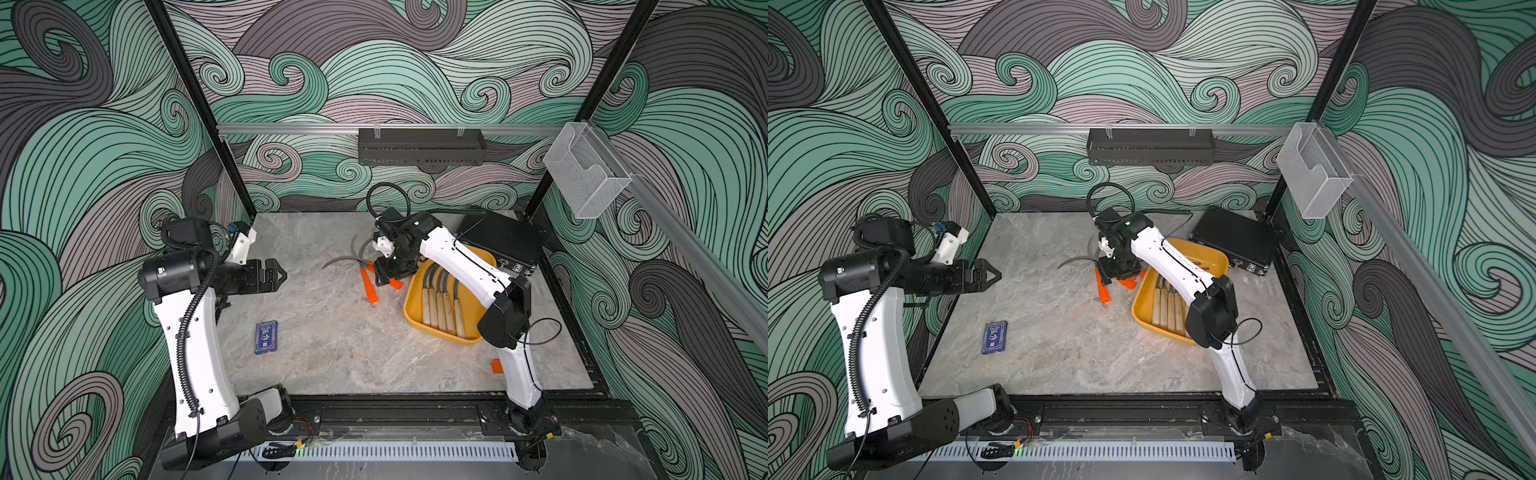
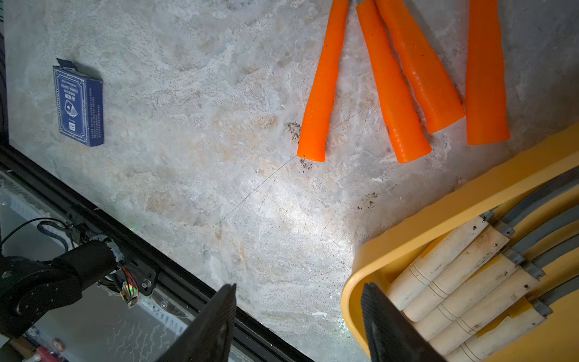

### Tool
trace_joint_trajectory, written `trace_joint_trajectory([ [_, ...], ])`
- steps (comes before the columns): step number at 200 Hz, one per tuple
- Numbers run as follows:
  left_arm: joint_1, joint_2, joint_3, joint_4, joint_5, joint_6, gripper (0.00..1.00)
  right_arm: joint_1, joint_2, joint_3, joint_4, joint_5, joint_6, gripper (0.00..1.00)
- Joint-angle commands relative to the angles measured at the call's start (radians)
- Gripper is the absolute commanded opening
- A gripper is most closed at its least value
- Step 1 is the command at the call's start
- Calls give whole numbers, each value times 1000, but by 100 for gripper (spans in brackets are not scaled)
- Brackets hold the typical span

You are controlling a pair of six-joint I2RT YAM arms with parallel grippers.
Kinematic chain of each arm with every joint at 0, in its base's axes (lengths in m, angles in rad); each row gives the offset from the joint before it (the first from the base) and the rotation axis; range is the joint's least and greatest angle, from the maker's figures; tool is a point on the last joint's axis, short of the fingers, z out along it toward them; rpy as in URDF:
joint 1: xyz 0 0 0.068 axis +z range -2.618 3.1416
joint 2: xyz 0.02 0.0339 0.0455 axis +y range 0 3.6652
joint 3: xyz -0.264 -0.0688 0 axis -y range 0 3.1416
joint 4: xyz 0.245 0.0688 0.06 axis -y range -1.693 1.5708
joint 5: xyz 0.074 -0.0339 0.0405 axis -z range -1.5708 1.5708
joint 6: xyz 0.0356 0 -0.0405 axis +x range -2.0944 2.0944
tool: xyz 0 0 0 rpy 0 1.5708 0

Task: Put small sickles into storage boxes
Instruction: Adjust the sickle at the center of the board.

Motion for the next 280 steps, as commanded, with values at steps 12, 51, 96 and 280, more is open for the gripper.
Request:
trace_joint_trajectory([
  [12,8,-6,6,-27,21,28,99,6,46,60,-41,28,-17,65],
  [51,7,-15,-3,-33,28,48,99,-7,130,154,-67,86,-54,64],
  [96,7,-13,-17,-16,25,40,99,-69,220,271,-70,104,-31,63],
  [280,8,59,1,24,19,7,99,-143,431,428,22,152,38,69],
])
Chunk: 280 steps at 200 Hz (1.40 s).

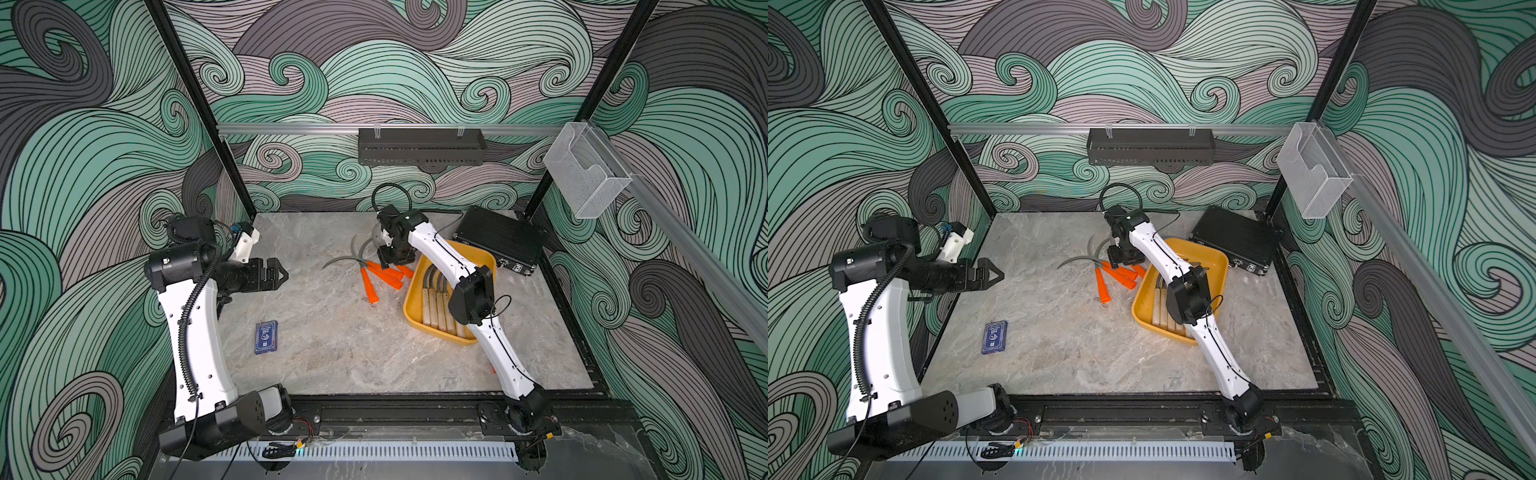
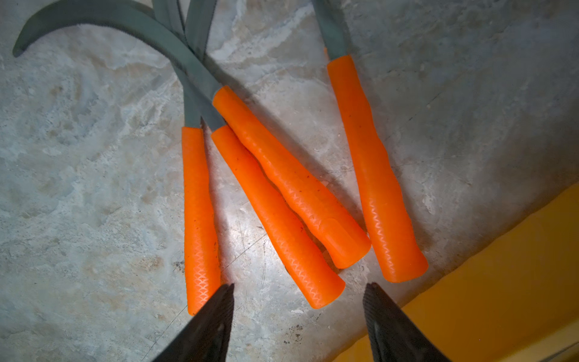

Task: Put small sickles into storage boxes
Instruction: Adjust the sickle at the center of the board.

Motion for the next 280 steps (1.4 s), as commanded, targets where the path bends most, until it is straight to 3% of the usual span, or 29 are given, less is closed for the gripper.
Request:
trace_joint_trajectory([
  [1,8,12,27,12,8,-14,99,-9,12,21,22,14,16,69],
  [280,8,20,-14,34,-49,-32,99,-77,91,17,156,-47,54,75],
])
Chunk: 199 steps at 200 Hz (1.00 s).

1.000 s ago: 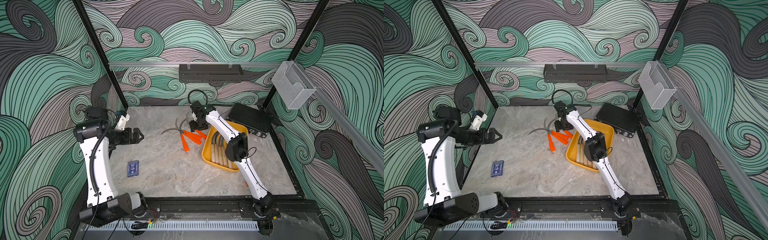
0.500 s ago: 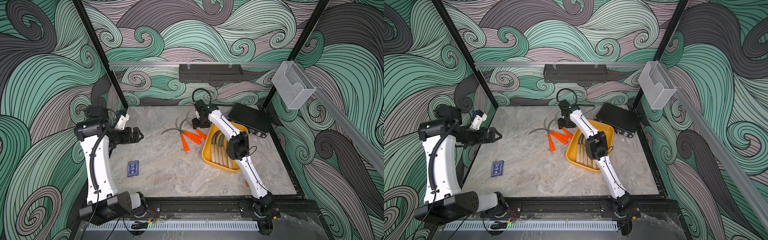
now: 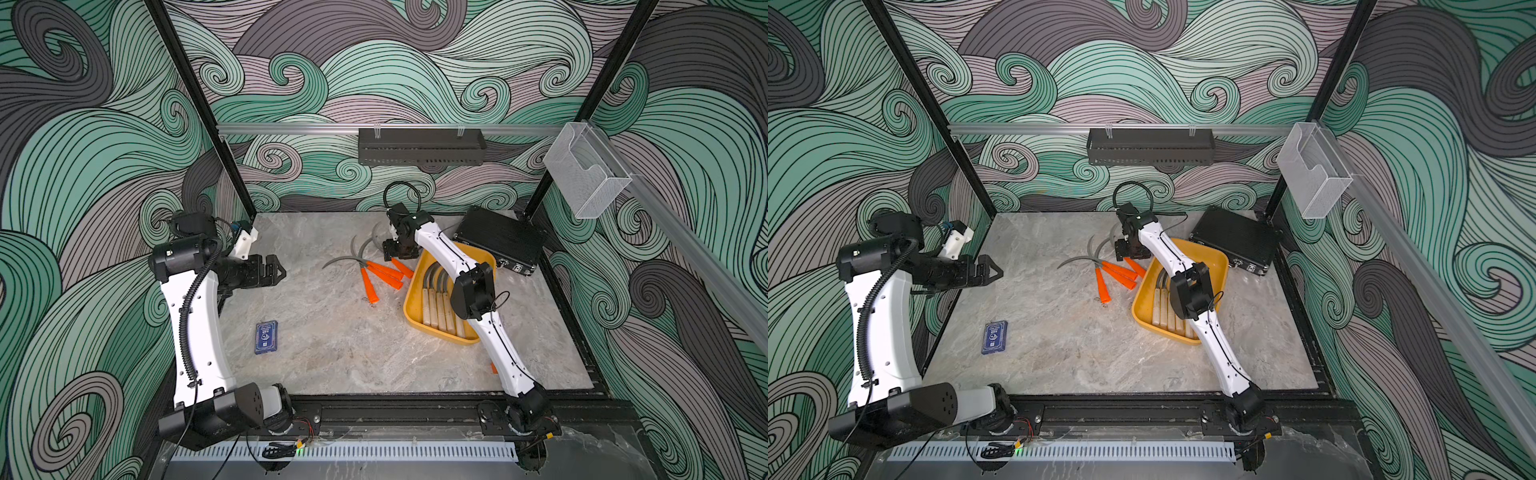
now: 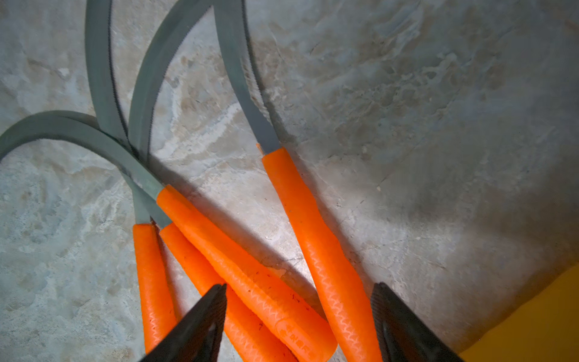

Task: Put small sickles into storage boxes
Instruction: Adjust the sickle at the center of the board.

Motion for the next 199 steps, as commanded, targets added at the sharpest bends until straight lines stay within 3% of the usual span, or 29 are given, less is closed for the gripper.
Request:
trace_joint_trajectory([
  [1,8,-19,-9,9,-11,2,99,-4,11,18,-1,-20,12,75],
  [199,7,-41,-53,14,-22,18,98,1,19,-23,-29,-120,3,74],
])
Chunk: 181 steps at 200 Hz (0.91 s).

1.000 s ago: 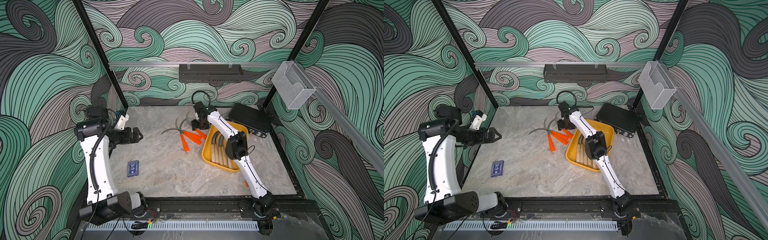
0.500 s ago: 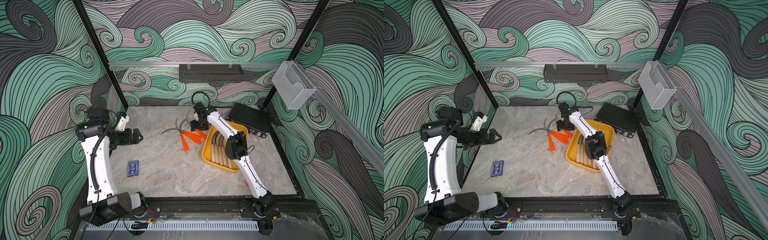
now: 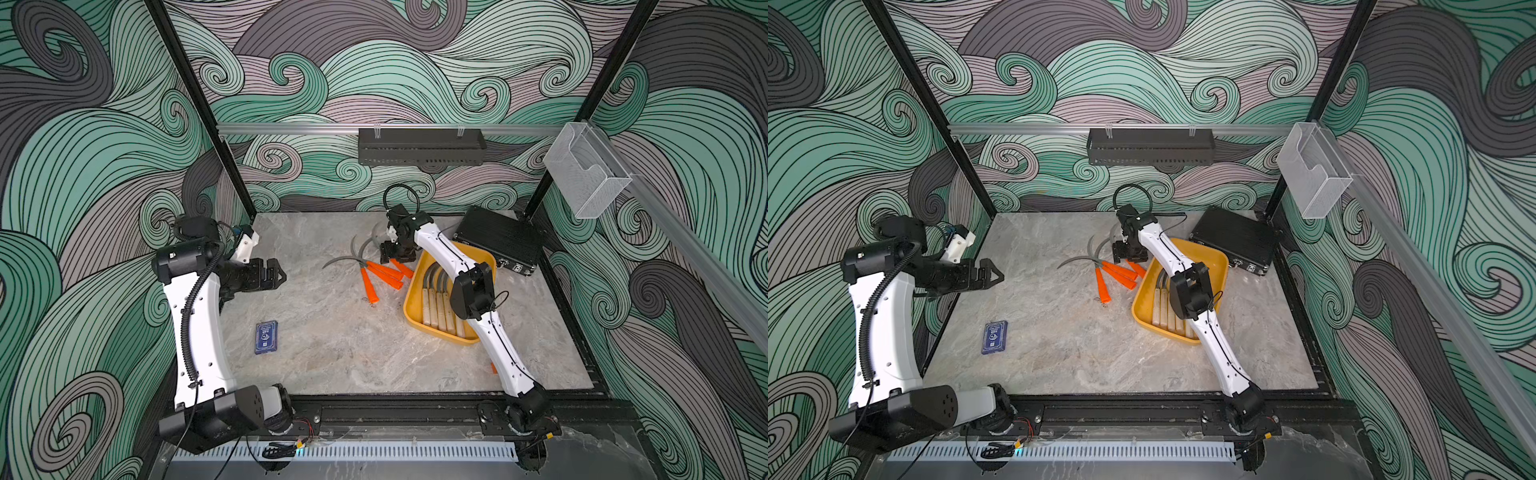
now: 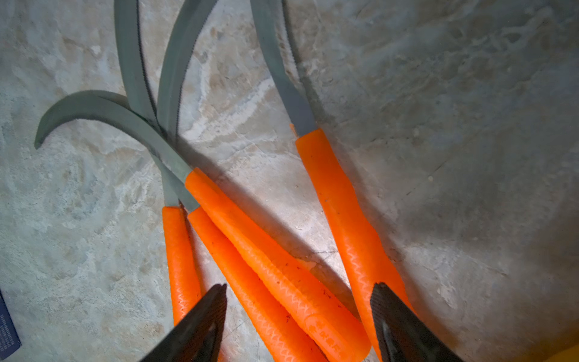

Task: Put small sickles into storage boxes
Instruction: Adjust the sickle at the center of the board.

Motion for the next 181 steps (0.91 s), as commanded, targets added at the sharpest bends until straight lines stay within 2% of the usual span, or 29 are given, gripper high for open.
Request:
trace_joint_trajectory([
  [1,7,-26,-7,4,-6,11,99,1,13,-17,-27,-14,-7,74],
  [57,7,-29,-15,8,-8,12,99,9,13,-26,-46,-28,-25,74],
  [136,7,-29,-22,15,-2,9,99,48,-20,-37,-78,-37,-79,66],
  [181,7,-32,-21,18,1,6,99,86,-64,-81,-85,6,-122,64],
])
